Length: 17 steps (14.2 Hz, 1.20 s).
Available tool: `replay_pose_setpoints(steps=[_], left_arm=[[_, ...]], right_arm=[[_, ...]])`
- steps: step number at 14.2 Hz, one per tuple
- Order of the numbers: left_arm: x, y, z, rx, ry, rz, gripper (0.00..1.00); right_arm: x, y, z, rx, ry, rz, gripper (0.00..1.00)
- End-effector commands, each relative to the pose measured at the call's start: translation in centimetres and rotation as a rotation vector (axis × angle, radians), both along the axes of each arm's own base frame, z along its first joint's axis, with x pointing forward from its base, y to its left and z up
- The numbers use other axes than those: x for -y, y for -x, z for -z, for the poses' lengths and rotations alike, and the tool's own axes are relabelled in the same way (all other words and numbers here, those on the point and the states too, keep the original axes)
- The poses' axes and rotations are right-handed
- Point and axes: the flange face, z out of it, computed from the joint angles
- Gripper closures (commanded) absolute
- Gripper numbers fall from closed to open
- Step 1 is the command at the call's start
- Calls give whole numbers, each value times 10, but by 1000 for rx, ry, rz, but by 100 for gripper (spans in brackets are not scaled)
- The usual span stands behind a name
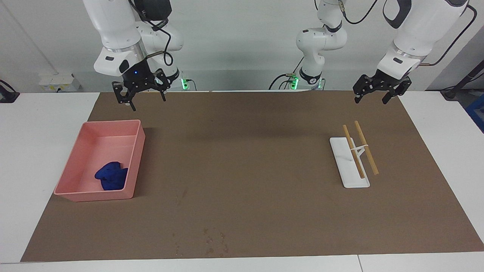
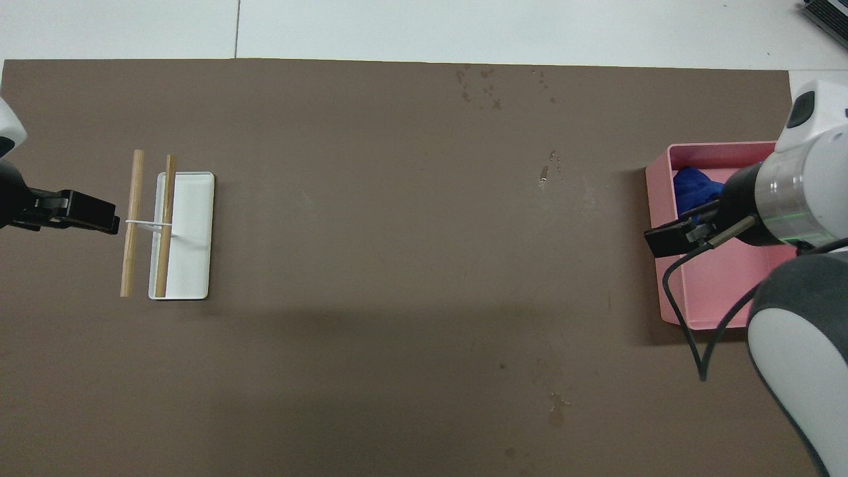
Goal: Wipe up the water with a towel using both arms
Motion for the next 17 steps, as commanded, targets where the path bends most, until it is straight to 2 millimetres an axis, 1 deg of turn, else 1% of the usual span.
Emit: replay_pose_setpoints(steps=[1,2,6,7,10,12,15,17], left_arm=[[-2,8,0,2,10,0,0],[-2,9,-2,5,10,0,0],[-2,8,0,2,8,0,0],[-2,8,0,2,10,0,0],[-2,9,-1,5,10,0,0],[-2,8,0,3,8,0,0],[-2,8,0,2,8,0,0],[-2,8,-1,3,10,0,0]], right_arm=[[-13,27,-23,-20,-2,67,0],[-14,31,-27,-22,-3,83,0],[-17,32,-33,-14,-49,88,0],[-9,30,-36,-3,-64,96,0],[-5,15,-24,-2,-78,92,0],[-6,7,-22,-5,-72,99,0],[-4,-12,-11,-26,-65,107,0],[2,-13,-9,-46,-61,117,0]])
